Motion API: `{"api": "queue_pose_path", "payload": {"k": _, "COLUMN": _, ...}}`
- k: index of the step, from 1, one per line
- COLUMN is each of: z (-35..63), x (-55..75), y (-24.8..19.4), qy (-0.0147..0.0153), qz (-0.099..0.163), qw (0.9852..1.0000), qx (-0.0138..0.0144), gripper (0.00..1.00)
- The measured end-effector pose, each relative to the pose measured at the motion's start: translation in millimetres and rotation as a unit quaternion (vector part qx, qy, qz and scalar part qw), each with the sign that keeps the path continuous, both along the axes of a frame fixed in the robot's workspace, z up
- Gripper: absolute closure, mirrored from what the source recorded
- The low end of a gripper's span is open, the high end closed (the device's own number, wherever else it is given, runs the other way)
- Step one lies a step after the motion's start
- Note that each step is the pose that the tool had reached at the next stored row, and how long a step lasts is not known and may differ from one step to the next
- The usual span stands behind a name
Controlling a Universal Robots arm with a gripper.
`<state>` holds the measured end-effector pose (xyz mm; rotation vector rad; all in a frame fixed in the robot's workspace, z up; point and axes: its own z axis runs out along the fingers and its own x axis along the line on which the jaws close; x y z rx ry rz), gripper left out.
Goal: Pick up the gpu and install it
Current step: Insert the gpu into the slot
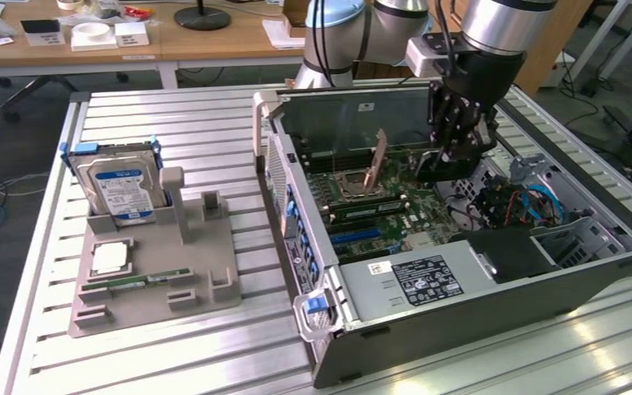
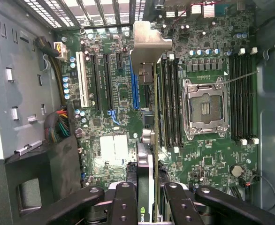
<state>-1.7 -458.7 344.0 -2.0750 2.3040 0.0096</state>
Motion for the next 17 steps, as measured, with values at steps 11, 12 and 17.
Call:
{"api": "queue_pose_path", "payload": {"k": 11, "z": -5.7, "x": -13.6, "y": -1.4, "qy": 0.0000, "qz": 0.000, "qw": 1.0000, "qx": 0.0000, "gripper": 0.73}}
{"api": "queue_pose_path", "payload": {"k": 12, "z": -6.7, "x": -13.9, "y": -2.2, "qy": 0.0000, "qz": 0.000, "qw": 1.0000, "qx": 0.0001, "gripper": 0.73}}
{"api": "queue_pose_path", "payload": {"k": 17, "z": -10.9, "x": -14.7, "y": -3.5, "qy": 0.0000, "qz": 0.000, "qw": 1.0000, "qx": 0.0000, "gripper": 0.73}}
